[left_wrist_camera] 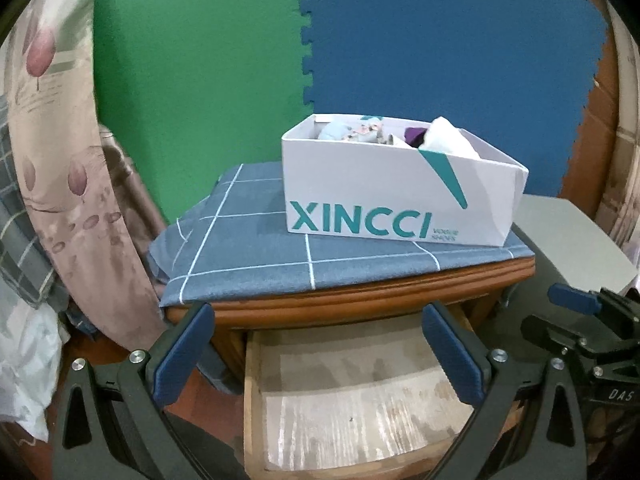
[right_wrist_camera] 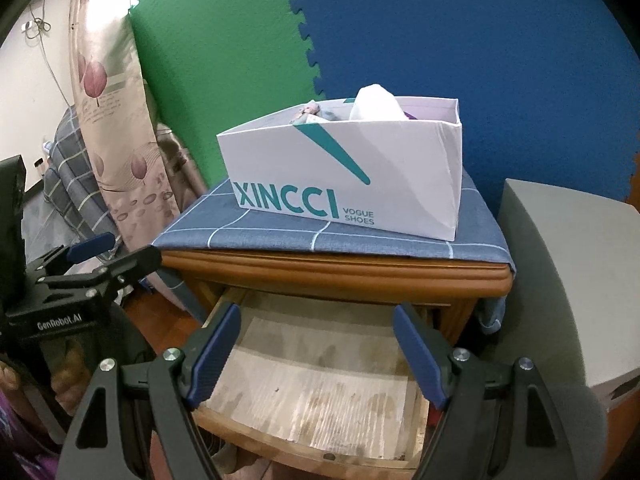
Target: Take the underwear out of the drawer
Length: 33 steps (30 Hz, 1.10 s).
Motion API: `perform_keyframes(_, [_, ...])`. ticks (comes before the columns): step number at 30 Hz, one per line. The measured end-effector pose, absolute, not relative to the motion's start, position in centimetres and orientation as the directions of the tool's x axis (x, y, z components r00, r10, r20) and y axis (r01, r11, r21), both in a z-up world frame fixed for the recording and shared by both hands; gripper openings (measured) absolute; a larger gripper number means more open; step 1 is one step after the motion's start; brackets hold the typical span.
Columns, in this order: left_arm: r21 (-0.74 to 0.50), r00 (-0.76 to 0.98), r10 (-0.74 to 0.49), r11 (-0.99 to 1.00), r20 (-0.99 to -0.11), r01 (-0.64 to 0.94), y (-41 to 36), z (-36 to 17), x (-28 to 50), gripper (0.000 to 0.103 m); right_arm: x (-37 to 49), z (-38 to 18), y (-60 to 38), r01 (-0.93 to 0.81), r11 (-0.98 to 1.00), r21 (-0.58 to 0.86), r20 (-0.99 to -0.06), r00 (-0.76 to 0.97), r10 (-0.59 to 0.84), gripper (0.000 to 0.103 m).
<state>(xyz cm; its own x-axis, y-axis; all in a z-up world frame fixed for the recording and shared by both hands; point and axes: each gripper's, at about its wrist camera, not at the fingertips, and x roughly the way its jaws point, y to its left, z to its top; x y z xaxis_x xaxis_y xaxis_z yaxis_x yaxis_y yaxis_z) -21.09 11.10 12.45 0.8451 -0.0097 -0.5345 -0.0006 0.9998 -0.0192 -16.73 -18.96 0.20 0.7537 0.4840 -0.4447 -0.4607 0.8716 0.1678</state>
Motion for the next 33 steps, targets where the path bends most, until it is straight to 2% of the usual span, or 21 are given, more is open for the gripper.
perform_keyframes(5, [0.013, 0.880, 0.058, 0.998, -0.471, -0.059, 11.4, 13.8, -22.1, 0.103, -16.7, 0.1, -18.9, -0.464, 0.870, 0.167, -0.451, 0.748, 0.486, 0.080])
perform_keyframes(14, [0.047, 0.923, 0.059, 0.998, -0.381, -0.045, 10.4, 17.5, -24.2, 0.103, -16.6, 0.0, -18.8, -0.477, 0.862, 0.173, -0.450, 0.740, 0.500, 0.080])
perform_keyframes(19, [0.003, 0.893, 0.062, 0.998, -0.446, -0.068, 10.5, 17.8, -23.5, 0.103, -16.6, 0.1, -19.1, -0.477, 0.860, 0.181, -0.443, 0.742, 0.504, 0.080])
perform_keyframes(24, [-0.055, 0.862, 0.017, 0.997, -0.507, -0.052, 10.8, 15.9, -22.9, 0.103, -16.6, 0.1, -19.0, -0.481, 0.858, 0.182, -0.442, 0.739, 0.508, 0.080])
perform_keyframes(33, [0.000, 0.797, 0.060, 0.997, -0.601, -0.075, 10.7, 11.6, -21.5, 0.103, -16.5, -0.1, -18.8, -0.488, 0.853, 0.183, -0.453, 0.728, 0.514, 0.081])
